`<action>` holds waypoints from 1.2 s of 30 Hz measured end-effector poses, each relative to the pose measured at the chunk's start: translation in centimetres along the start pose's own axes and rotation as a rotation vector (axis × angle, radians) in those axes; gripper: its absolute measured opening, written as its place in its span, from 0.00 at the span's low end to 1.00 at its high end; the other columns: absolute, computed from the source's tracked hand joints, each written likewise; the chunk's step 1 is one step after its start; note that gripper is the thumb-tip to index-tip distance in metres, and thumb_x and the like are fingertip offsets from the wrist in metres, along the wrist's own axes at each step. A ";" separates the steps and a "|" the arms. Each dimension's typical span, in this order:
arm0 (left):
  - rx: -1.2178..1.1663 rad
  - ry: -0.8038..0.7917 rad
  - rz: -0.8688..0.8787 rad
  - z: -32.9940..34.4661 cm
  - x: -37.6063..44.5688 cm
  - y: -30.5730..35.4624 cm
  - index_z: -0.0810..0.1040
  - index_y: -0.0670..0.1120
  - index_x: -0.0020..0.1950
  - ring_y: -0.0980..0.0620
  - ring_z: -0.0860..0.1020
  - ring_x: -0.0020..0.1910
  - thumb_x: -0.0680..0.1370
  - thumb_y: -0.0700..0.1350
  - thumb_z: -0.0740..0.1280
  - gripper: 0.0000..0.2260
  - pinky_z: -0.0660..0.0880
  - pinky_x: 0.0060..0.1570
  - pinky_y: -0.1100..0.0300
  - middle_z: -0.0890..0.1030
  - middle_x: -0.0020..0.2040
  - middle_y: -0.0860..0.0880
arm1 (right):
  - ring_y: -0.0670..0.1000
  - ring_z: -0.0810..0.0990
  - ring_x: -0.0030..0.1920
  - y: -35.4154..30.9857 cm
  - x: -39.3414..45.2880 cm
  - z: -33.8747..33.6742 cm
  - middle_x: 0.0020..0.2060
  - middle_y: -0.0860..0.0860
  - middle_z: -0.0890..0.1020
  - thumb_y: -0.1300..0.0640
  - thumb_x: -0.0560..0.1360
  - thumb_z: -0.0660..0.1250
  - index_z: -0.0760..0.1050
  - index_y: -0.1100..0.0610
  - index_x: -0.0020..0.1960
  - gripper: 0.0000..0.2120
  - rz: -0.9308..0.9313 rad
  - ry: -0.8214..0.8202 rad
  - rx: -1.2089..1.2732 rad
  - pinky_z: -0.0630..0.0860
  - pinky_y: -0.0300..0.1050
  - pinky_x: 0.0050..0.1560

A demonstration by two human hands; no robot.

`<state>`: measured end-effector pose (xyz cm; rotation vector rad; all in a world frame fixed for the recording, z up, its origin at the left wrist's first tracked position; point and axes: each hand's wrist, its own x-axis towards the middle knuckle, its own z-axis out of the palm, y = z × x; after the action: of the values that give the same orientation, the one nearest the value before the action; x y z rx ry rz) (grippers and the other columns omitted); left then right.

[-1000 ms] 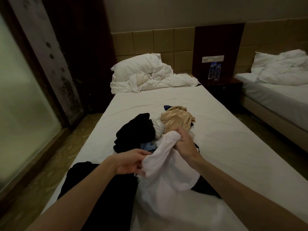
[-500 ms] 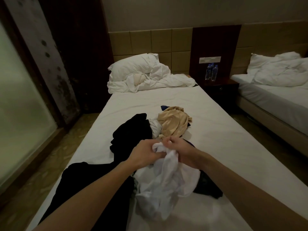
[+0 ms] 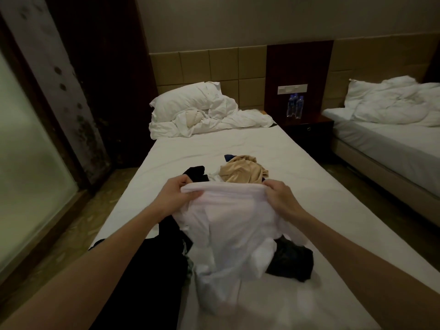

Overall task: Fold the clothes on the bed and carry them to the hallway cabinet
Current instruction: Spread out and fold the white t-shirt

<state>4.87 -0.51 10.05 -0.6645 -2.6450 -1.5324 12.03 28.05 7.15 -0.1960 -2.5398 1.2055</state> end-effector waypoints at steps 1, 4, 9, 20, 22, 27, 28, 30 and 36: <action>0.041 0.017 0.014 -0.4 0.0 0.2 0.77 0.43 0.41 0.57 0.77 0.36 0.73 0.45 0.77 0.10 0.71 0.37 0.63 0.82 0.37 0.49 | 0.55 0.74 0.39 -0.4 0.2 -0.5 0.36 0.56 0.78 0.60 0.79 0.58 0.72 0.63 0.40 0.11 -0.008 -0.003 0.018 0.65 0.47 0.36; 0.214 0.033 0.052 -1.8 0.1 0.6 0.79 0.48 0.37 0.62 0.76 0.32 0.71 0.52 0.78 0.11 0.69 0.32 0.69 0.80 0.32 0.59 | 0.51 0.75 0.39 -1.7 0.4 -2.4 0.37 0.49 0.78 0.49 0.79 0.65 0.73 0.58 0.43 0.13 -0.099 -0.061 -0.007 0.70 0.45 0.40; 0.468 -0.066 0.076 -4.1 0.4 0.3 0.65 0.47 0.28 0.55 0.64 0.27 0.73 0.57 0.74 0.25 0.57 0.32 0.58 0.65 0.26 0.52 | 0.52 0.76 0.41 -3.6 0.9 -5.4 0.37 0.48 0.78 0.52 0.81 0.62 0.75 0.58 0.42 0.13 -0.201 0.015 -0.047 0.68 0.45 0.43; 0.264 -0.083 0.266 -4.0 0.5 5.0 0.71 0.41 0.42 0.58 0.69 0.37 0.84 0.46 0.61 0.13 0.66 0.41 0.57 0.71 0.37 0.51 | 0.57 0.80 0.46 -4.5 2.0 -9.2 0.40 0.55 0.80 0.48 0.82 0.59 0.77 0.61 0.40 0.19 0.020 0.140 -0.148 0.75 0.55 0.50; 0.251 -0.048 0.337 -2.7 0.7 6.4 0.73 0.42 0.43 0.57 0.71 0.38 0.84 0.45 0.60 0.12 0.67 0.42 0.58 0.74 0.38 0.50 | 0.54 0.79 0.55 -4.9 1.1 -8.8 0.51 0.54 0.82 0.56 0.78 0.64 0.80 0.58 0.52 0.09 -0.045 -0.026 -0.292 0.74 0.48 0.54; 0.265 -0.139 0.378 1.7 0.7 9.8 0.77 0.44 0.44 0.53 0.76 0.41 0.82 0.45 0.63 0.09 0.71 0.44 0.57 0.80 0.41 0.48 | 0.45 0.78 0.57 -8.4 -2.3 -3.5 0.56 0.45 0.80 0.45 0.74 0.69 0.73 0.50 0.63 0.20 -0.277 -0.419 -0.008 0.76 0.44 0.58; 0.251 -0.144 0.376 2.3 0.6 10.0 0.77 0.43 0.43 0.54 0.75 0.40 0.81 0.46 0.63 0.10 0.70 0.43 0.56 0.80 0.40 0.48 | 0.48 0.79 0.55 -8.6 -2.4 -2.4 0.53 0.48 0.80 0.42 0.75 0.67 0.73 0.52 0.60 0.19 -0.308 -0.359 -0.036 0.77 0.51 0.57; 0.242 -0.134 0.353 2.8 0.4 9.7 0.76 0.44 0.42 0.57 0.73 0.37 0.79 0.53 0.64 0.13 0.68 0.41 0.57 0.79 0.38 0.50 | 0.54 0.79 0.50 -8.4 -2.1 -1.9 0.48 0.56 0.80 0.44 0.78 0.63 0.75 0.59 0.56 0.18 -0.361 -0.178 -0.070 0.74 0.58 0.54; 0.636 -0.464 0.155 3.5 -0.7 5.1 0.79 0.53 0.46 0.59 0.79 0.42 0.64 0.67 0.75 0.21 0.75 0.44 0.60 0.82 0.44 0.56 | 0.50 0.72 0.34 -8.6 -2.0 -5.0 0.32 0.54 0.75 0.51 0.81 0.63 0.72 0.61 0.39 0.17 -0.375 0.082 0.065 0.68 0.47 0.40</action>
<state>8.03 4.30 12.28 -1.2213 -3.0364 -0.4675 15.76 25.75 16.27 0.2325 -2.3259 1.1025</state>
